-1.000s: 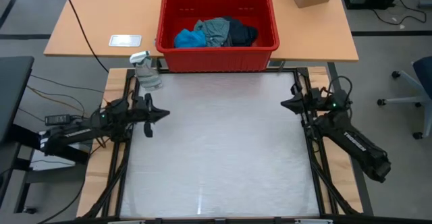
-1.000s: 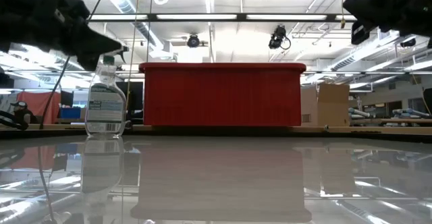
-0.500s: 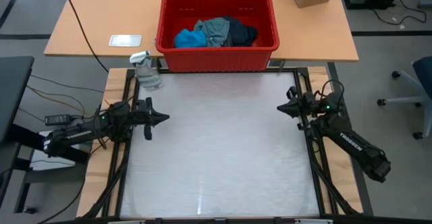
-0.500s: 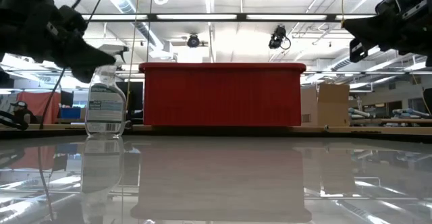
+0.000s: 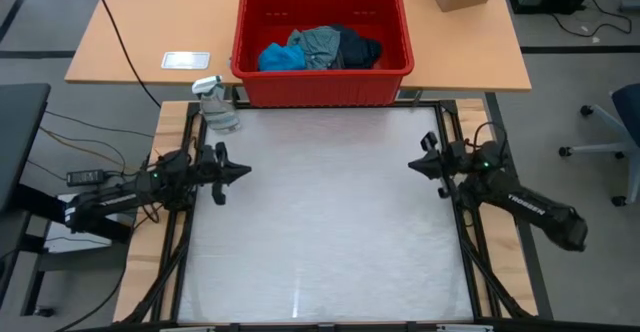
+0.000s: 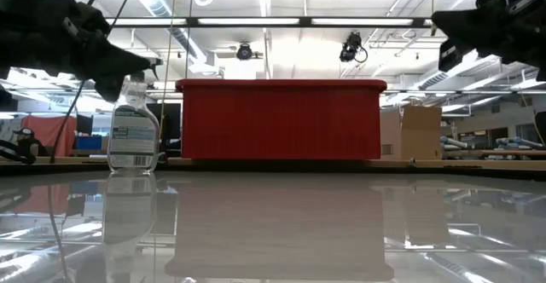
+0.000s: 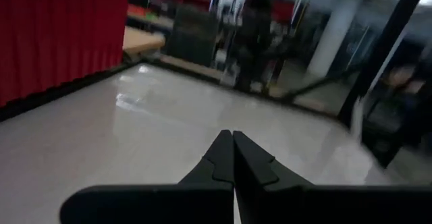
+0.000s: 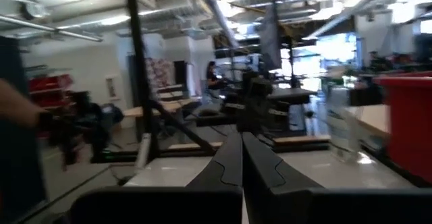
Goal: Fold laundry
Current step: Return to Home Position
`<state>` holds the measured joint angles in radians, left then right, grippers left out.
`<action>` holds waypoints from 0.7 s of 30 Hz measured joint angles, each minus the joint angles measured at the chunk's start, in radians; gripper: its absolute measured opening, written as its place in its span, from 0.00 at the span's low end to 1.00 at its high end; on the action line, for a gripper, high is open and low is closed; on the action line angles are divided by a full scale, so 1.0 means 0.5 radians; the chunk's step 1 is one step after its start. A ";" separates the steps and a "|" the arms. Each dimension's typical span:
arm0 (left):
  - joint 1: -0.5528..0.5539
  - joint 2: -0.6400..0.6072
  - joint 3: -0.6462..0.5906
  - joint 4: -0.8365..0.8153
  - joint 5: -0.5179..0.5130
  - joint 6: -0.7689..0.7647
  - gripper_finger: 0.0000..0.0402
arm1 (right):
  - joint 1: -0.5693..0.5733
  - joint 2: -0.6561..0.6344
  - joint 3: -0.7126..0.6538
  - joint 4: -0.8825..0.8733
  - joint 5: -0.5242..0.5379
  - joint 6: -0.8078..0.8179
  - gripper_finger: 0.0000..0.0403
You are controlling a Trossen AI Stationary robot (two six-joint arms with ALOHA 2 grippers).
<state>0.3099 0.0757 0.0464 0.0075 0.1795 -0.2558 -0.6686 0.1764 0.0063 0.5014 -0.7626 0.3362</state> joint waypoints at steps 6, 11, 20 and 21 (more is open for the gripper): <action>-0.089 0.033 -0.074 0.192 -0.028 -0.100 0.00 | 0.370 0.000 0.000 0.121 0.188 0.002 0.00; -0.206 0.031 -0.074 0.202 -0.073 -0.037 0.00 | 0.653 -0.001 0.000 0.071 0.380 -0.048 0.00; -0.387 0.031 -0.075 0.173 -0.266 0.029 0.00 | 1.121 0.000 0.000 -0.098 0.789 -0.309 0.00; -0.393 0.031 -0.074 0.179 -0.267 0.029 0.00 | 1.136 -0.001 0.000 -0.099 0.777 -0.318 0.00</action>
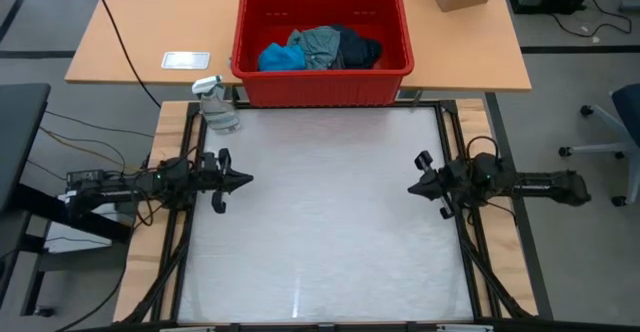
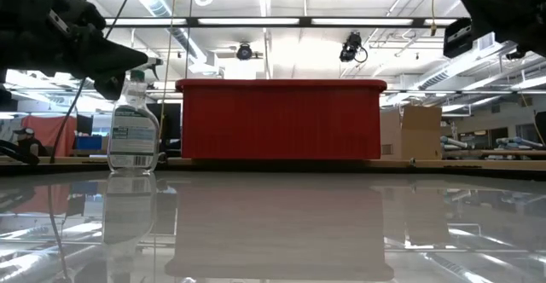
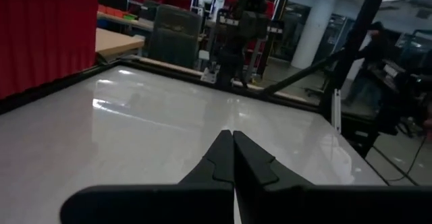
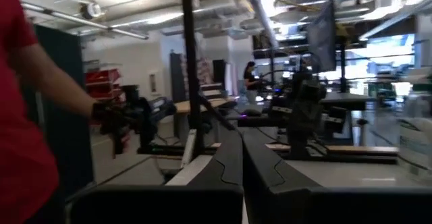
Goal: Fold laundry
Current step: Return to Home Position
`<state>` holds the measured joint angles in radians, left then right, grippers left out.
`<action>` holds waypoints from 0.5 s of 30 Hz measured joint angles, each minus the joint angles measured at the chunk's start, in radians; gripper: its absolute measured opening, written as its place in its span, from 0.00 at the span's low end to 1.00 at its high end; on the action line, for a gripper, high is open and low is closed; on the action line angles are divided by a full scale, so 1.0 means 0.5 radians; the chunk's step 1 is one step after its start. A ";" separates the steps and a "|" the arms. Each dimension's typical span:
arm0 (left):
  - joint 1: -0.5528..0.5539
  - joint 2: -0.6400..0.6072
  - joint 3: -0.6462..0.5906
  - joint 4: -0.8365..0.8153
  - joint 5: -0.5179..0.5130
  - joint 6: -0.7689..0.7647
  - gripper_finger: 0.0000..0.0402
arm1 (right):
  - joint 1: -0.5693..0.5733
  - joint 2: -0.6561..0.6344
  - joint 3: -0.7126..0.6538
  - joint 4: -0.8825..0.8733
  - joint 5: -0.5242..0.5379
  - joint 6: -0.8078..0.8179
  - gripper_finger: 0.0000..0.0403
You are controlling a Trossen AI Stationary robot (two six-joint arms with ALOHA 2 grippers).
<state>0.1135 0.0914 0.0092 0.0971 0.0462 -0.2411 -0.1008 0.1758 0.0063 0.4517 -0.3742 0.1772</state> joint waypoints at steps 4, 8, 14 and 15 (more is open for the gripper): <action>0.000 -0.001 0.037 -0.011 0.016 0.030 0.00 | -0.018 -0.063 0.000 -0.109 -0.146 0.017 0.00; 0.000 -0.005 0.107 -0.127 0.036 0.124 0.00 | -0.068 -0.222 0.000 -0.282 -0.174 0.049 0.00; 0.005 -0.004 0.129 -0.215 0.064 0.199 0.00 | -0.123 -0.342 0.013 -0.487 -0.226 0.042 0.00; 0.012 -0.004 0.129 -0.226 0.063 0.213 0.00 | -0.133 -0.344 0.020 -0.531 -0.231 0.027 0.00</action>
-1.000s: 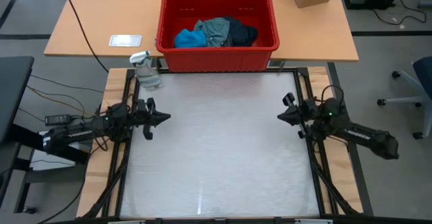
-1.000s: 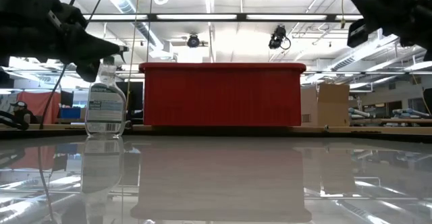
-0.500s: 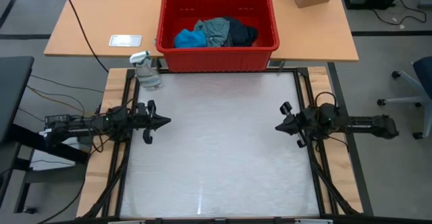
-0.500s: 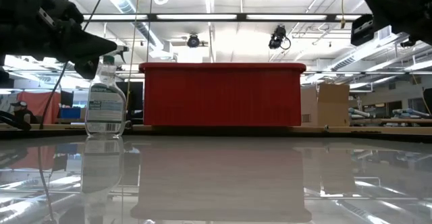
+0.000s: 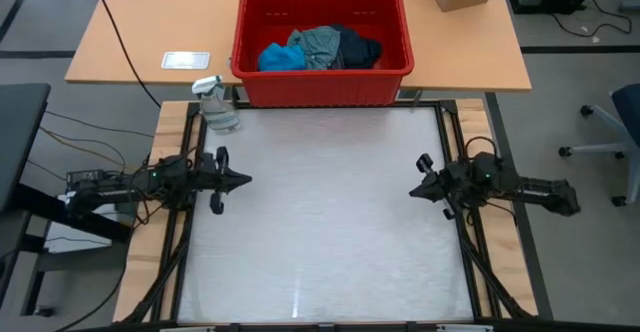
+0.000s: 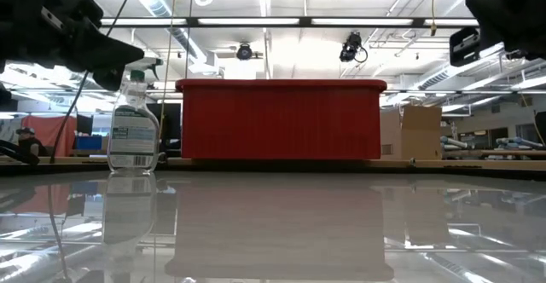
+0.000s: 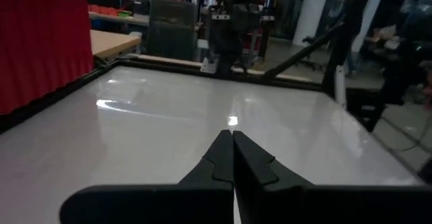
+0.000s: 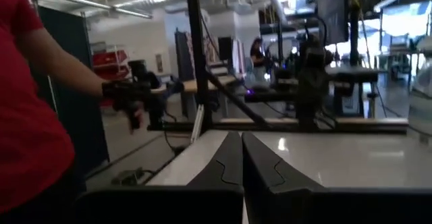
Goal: Fold laundry
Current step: Return to Home Position
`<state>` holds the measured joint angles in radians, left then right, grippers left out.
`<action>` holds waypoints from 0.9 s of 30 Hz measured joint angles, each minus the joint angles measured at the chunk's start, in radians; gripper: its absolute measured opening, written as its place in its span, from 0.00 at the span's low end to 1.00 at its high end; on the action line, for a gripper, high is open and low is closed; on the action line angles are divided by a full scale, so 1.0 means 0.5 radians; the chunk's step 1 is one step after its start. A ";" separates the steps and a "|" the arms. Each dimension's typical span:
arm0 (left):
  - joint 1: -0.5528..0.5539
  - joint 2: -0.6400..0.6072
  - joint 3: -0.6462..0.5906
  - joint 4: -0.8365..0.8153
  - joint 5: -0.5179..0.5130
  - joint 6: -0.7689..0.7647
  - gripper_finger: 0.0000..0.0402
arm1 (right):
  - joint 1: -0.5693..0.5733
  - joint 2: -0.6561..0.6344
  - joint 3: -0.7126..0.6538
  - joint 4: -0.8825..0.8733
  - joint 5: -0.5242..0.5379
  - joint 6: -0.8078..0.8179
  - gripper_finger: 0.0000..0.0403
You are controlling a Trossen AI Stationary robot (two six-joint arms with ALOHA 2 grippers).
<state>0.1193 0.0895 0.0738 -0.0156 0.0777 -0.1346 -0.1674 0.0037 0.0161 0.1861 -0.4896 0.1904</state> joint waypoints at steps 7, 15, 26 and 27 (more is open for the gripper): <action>0.010 0.004 -0.076 0.236 -0.058 0.053 0.00 | -0.050 0.007 0.007 -0.297 0.155 0.268 0.04; -0.076 0.135 -0.130 0.269 -0.073 0.065 0.00 | -0.050 0.036 0.007 -0.300 0.138 0.384 0.13; -0.075 0.228 -0.131 0.266 -0.078 -0.119 0.05 | -0.050 0.036 0.007 -0.282 0.138 0.385 0.13; -0.075 0.227 -0.131 0.267 -0.078 -0.120 0.05 | -0.050 0.036 0.007 -0.282 0.137 0.385 0.13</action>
